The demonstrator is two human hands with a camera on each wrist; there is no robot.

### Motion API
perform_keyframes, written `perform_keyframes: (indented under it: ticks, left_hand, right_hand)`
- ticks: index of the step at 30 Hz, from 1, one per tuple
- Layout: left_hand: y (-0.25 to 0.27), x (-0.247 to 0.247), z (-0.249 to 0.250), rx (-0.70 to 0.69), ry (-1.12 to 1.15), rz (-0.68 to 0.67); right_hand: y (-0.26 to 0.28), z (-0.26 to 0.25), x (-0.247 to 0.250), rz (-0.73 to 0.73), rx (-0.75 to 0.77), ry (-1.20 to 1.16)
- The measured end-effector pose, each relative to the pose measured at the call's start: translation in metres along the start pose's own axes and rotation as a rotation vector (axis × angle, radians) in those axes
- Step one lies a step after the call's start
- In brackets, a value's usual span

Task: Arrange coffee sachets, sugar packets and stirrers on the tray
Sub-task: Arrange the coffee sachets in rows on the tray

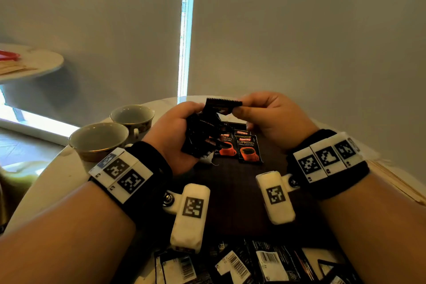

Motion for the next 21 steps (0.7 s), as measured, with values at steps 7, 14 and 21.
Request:
perform_keyframes:
  ticks: [7, 14, 21]
  left_hand:
    - [-0.005, 0.016, 0.007, -0.047, 0.051, 0.105]
    - [-0.007, 0.023, 0.012, -0.096, 0.079, 0.141]
    - [-0.008, 0.023, 0.015, -0.123, 0.108, 0.133]
  right_hand:
    - [-0.006, 0.053, 0.038, 0.35, -0.214, -0.215]
    - [-0.002, 0.107, 0.018, 0.188, -0.488, -0.077]
    - [0.005, 0.111, 0.002, 0.066, -0.608, -0.048]
Point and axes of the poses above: each hand's wrist, its own y-axis away from the middle knuckle, its own x-axis out of the back of the hand, z = x × y, the point moved 10 cm from there along -y, towards the middle knuckle, and after that the axes turned 4 degrees about y, right-handed, at the moved point
